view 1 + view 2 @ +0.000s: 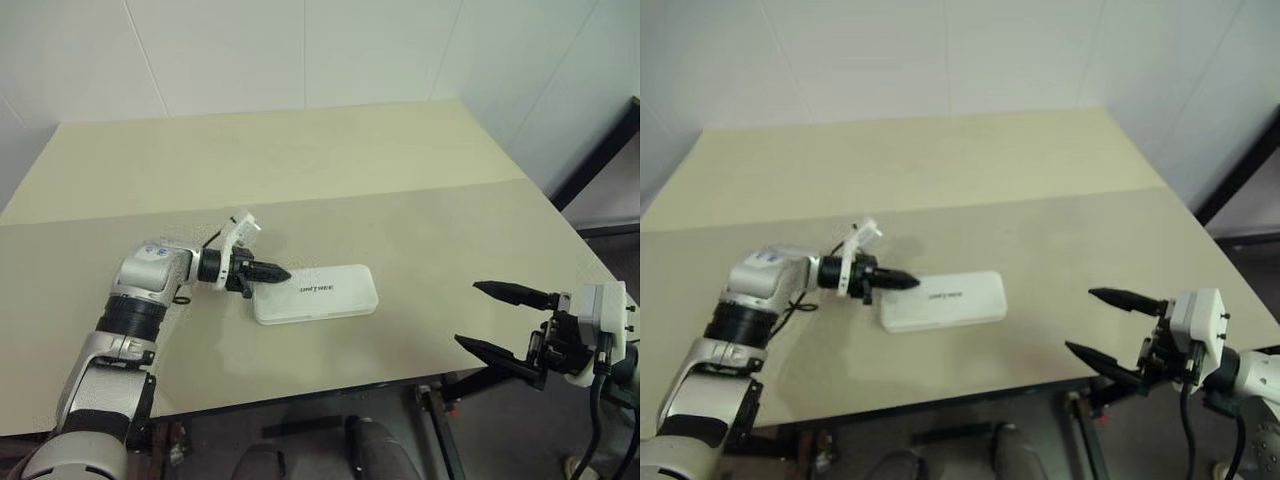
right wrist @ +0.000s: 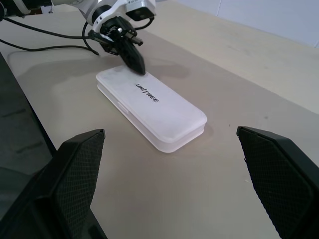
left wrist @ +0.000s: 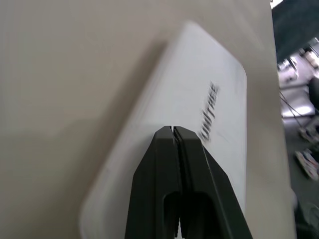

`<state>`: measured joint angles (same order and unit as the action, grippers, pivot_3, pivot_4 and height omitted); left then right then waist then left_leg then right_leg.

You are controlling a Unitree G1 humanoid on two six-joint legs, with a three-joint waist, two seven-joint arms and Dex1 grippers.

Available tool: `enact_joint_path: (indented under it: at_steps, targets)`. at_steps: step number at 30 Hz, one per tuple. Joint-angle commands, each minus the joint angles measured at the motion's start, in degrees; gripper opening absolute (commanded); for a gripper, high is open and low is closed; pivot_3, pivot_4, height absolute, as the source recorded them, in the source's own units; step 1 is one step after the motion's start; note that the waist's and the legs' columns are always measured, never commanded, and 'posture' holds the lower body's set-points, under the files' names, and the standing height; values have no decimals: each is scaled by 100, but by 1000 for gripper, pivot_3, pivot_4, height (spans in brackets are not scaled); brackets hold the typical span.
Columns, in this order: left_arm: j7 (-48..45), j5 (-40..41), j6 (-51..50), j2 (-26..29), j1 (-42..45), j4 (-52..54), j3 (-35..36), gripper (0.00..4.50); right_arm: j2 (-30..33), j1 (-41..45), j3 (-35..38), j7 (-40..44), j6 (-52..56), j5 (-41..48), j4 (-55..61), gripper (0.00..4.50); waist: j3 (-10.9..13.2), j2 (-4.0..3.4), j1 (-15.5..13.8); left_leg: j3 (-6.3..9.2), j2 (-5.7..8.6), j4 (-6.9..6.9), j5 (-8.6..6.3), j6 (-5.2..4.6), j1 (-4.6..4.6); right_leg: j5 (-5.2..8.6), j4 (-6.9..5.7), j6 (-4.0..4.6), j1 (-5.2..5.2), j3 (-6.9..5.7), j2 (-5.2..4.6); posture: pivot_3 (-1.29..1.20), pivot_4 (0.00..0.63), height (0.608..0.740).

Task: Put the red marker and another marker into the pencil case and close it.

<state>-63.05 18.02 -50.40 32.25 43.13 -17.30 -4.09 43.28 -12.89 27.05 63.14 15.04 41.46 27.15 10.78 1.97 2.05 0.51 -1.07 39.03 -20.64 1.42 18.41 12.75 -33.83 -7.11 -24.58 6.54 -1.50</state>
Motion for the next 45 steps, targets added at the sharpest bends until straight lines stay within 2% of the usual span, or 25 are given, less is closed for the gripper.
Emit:
enact_joint_path:
  at_steps: [1,6,11,15,20,28,33,38,45]
  targets:
    - [234,205,173,28,-162,564,333,43,-15,5,-39,86,-24,223,269,4500,1,1,-11,1,-1,-3,-3,3,0,-6,0,-10,-3,-2,0,0,150,740]
    - [473,295,668,54,-537,1216,662,43,91,155,-190,220,23,298,271,4500,2,1,-31,1,-2,-3,-23,8,-1,-7,6,-13,-9,-5,-2,0,150,740]
    - [670,274,1127,42,-681,1380,745,43,117,303,-270,254,-2,200,128,4500,3,2,-54,1,-2,-3,-32,10,0,-8,23,-15,-12,-10,-4,0,150,740]
    - [1228,174,2445,-165,-718,1368,1261,43,167,569,-438,384,-57,87,-150,4500,10,9,-51,2,-3,-3,-37,6,2,-7,30,-17,-10,-13,-6,0,150,740]
    - [1443,264,3001,-262,-897,1552,1371,1598,180,872,-608,489,-94,-21,-419,4500,10,9,-45,0,-3,-3,-40,3,3,-9,33,-19,-11,-13,-7,0,150,740]
    - [1503,539,3737,-469,-1005,1548,1608,4456,156,1455,-950,596,-150,-222,-813,4500,13,11,-46,-3,-3,-1,-41,3,3,-10,34,-23,-11,-13,-8,0,150,740]
    - [1389,597,3897,-418,-945,1341,1582,4456,178,1854,-1106,696,-224,-358,-1114,4500,13,11,-45,-4,-3,-2,-41,2,4,-10,35,-22,-12,-13,-7,0,150,740]
    - [1490,483,4734,-557,-528,627,1677,4456,210,2227,-1181,867,-306,-487,-1513,4500,14,11,-47,-3,-3,-1,-41,2,4,-11,35,-23,-11,-15,-7,0,150,740]
    - [647,744,5161,-506,-635,424,1538,4456,102,2110,-1139,718,-278,-506,-1303,4500,14,9,-50,-1,-6,-4,-46,-3,22,-13,33,-27,-18,-20,-8,0,150,740]
